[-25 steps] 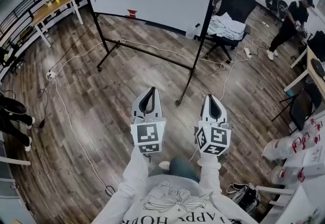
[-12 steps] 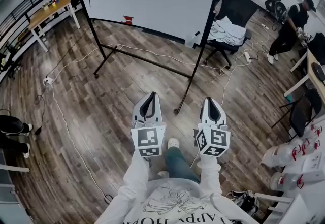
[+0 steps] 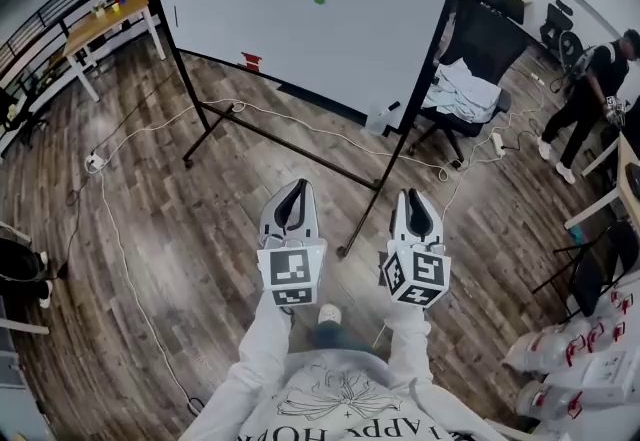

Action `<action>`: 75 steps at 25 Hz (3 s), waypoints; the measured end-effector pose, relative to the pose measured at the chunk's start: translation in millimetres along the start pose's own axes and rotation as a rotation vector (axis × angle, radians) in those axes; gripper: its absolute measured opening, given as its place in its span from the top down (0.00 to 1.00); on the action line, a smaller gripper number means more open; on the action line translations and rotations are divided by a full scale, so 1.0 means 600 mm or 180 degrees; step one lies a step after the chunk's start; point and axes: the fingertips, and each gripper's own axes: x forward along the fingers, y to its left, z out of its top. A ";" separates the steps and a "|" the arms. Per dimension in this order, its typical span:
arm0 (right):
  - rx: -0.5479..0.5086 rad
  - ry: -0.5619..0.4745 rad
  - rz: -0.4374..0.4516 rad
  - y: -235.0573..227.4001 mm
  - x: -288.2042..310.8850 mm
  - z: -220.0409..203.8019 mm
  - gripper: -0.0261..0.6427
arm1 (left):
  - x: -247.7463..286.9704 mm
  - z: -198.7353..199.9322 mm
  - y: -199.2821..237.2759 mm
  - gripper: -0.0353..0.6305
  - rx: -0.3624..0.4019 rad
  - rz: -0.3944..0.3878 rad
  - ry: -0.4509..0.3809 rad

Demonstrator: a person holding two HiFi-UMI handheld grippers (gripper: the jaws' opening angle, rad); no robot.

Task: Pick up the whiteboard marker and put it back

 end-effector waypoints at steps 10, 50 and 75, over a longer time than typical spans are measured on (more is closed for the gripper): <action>0.0073 0.0112 0.0094 -0.044 0.132 -0.016 0.81 | 0.129 -0.022 0.007 0.94 -0.0004 0.0045 0.0127; 0.0547 0.0746 -0.0969 -0.182 0.604 -0.169 0.77 | 0.709 -0.150 0.075 0.94 -0.0049 -0.1055 0.0561; 0.0968 0.1103 -0.0993 -0.258 0.683 -0.275 0.78 | 0.776 -0.225 0.046 0.94 0.0009 -0.0910 0.0924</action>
